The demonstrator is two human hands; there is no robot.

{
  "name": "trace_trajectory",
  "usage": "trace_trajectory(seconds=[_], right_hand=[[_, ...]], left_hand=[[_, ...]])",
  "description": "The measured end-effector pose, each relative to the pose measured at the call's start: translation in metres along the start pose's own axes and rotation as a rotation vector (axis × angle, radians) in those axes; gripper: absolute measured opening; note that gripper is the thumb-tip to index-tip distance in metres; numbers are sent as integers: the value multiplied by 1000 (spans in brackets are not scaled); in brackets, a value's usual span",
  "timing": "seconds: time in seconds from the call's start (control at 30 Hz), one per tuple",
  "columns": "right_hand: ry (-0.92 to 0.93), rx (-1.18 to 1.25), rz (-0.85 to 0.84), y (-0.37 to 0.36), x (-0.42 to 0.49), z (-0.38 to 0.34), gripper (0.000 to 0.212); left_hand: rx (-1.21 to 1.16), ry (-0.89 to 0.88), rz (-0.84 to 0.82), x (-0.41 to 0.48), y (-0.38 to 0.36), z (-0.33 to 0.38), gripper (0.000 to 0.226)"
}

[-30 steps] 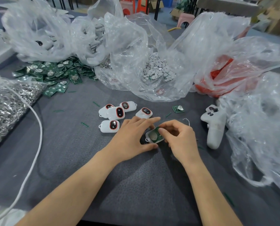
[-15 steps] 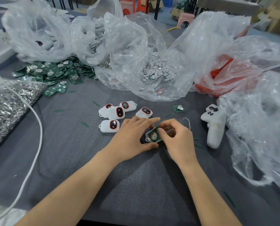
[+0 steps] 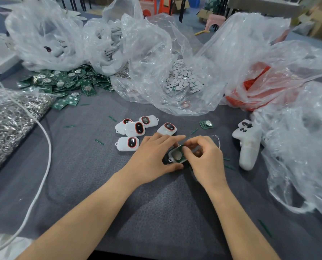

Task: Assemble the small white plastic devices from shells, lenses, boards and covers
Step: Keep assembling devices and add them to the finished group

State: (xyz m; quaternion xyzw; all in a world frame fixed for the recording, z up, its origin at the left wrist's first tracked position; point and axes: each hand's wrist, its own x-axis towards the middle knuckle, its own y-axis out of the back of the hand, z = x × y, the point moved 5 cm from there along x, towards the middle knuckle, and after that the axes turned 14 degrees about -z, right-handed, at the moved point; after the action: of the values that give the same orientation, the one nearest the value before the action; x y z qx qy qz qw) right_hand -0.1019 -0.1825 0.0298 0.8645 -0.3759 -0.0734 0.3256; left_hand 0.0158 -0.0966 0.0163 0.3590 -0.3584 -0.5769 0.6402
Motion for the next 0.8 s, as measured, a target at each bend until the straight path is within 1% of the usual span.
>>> trace_trajectory(seconds=[0.13, 0.2, 0.3, 0.37, 0.47, 0.7, 0.8], right_hand=[[-10, -23, 5, 0, 0, 0, 11], [-17, -29, 5, 0, 1, 1, 11], [-28, -23, 0, -1, 1, 3, 10], [-33, -17, -2, -1, 1, 5, 8], [-32, -21, -2, -2, 1, 5, 9], [-51, 0, -22, -2, -1, 5, 26], [-31, -31, -40, -4, 0, 3, 24]], left_hand=[[-28, 2, 13, 1, 0, 0, 68], [-62, 3, 27, 1, 1, 0, 58], [-28, -14, 38, 0, 1, 0, 40], [-16, -29, 36, 0, 0, 1, 33], [-33, -35, 40, -1, 1, 2, 31], [-21, -20, 35, -1, 3, 4, 29], [-4, -17, 45, 0, 3, 5, 31]])
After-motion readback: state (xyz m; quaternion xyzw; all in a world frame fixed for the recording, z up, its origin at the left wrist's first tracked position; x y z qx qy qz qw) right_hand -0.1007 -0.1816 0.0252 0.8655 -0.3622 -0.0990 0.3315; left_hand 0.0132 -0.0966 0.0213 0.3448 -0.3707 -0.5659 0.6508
